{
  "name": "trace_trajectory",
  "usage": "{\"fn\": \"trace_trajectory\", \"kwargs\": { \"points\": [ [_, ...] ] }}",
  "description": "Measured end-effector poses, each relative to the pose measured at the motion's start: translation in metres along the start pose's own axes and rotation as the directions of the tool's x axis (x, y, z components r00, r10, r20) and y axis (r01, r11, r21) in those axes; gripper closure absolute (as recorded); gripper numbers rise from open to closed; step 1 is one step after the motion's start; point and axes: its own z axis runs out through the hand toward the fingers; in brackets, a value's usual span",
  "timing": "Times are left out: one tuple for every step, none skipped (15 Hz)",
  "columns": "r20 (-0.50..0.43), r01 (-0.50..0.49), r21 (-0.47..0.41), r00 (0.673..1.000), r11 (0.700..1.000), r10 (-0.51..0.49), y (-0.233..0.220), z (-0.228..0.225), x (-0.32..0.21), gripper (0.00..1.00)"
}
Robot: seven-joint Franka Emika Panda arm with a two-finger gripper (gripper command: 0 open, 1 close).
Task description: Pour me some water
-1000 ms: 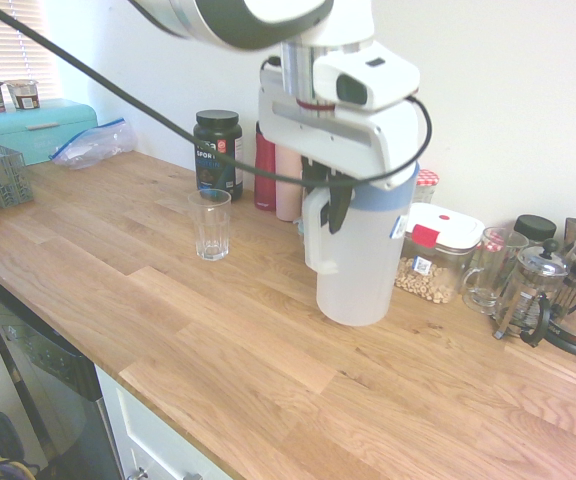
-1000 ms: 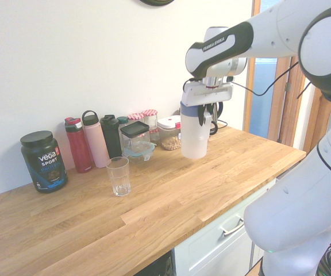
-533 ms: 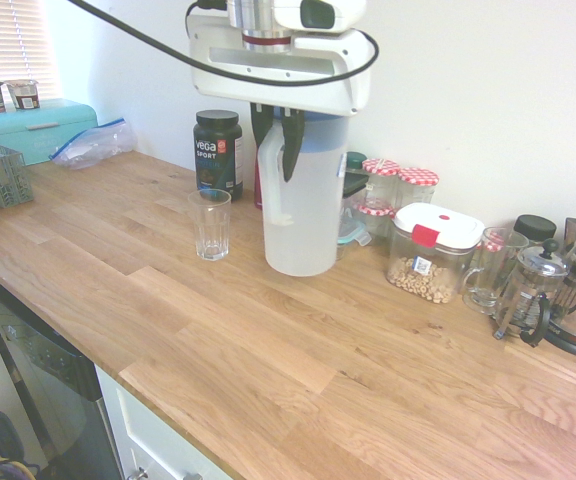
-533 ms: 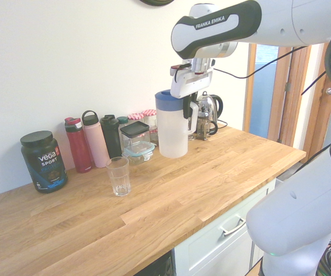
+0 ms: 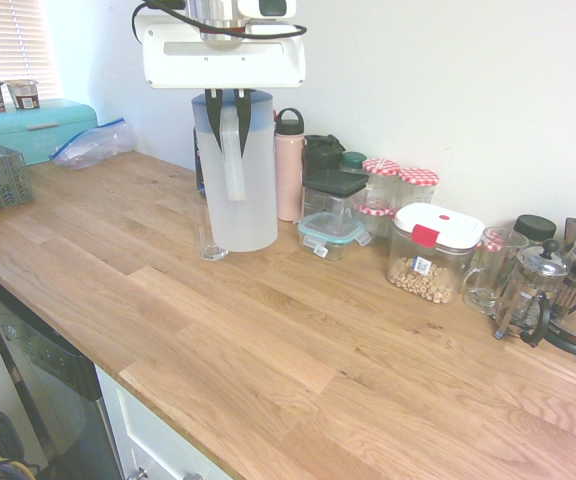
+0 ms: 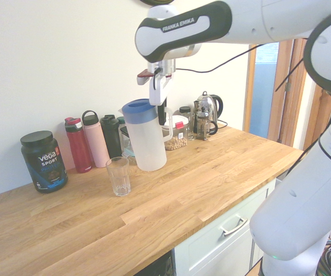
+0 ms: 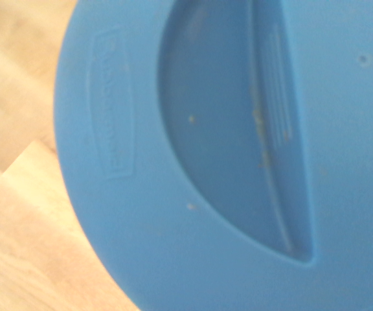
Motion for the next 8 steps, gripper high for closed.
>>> {"fn": "trace_trajectory", "kwargs": {
  "points": [
    [0.016,0.053,-0.033,0.999,0.998,-0.052,-0.010,0.003,0.006,1.00],
    [0.028,0.103,-0.073,0.994,0.992,-0.101,-0.015,0.005,0.012,1.00],
    [0.042,0.142,-0.113,0.990,0.983,-0.138,-0.017,0.007,0.016,1.00],
    [0.057,0.170,-0.145,0.985,0.975,-0.163,-0.018,0.007,0.020,1.00],
    [0.073,0.191,-0.170,0.981,0.967,-0.181,-0.019,0.007,0.022,1.00],
    [0.088,0.207,-0.190,0.977,0.960,-0.194,-0.021,0.007,0.023,1.00],
    [0.103,0.224,-0.204,0.973,0.953,-0.207,-0.027,0.009,0.024,1.00],
    [0.116,0.245,-0.217,0.968,0.945,-0.224,-0.035,0.011,0.025,1.00]
  ]
}}
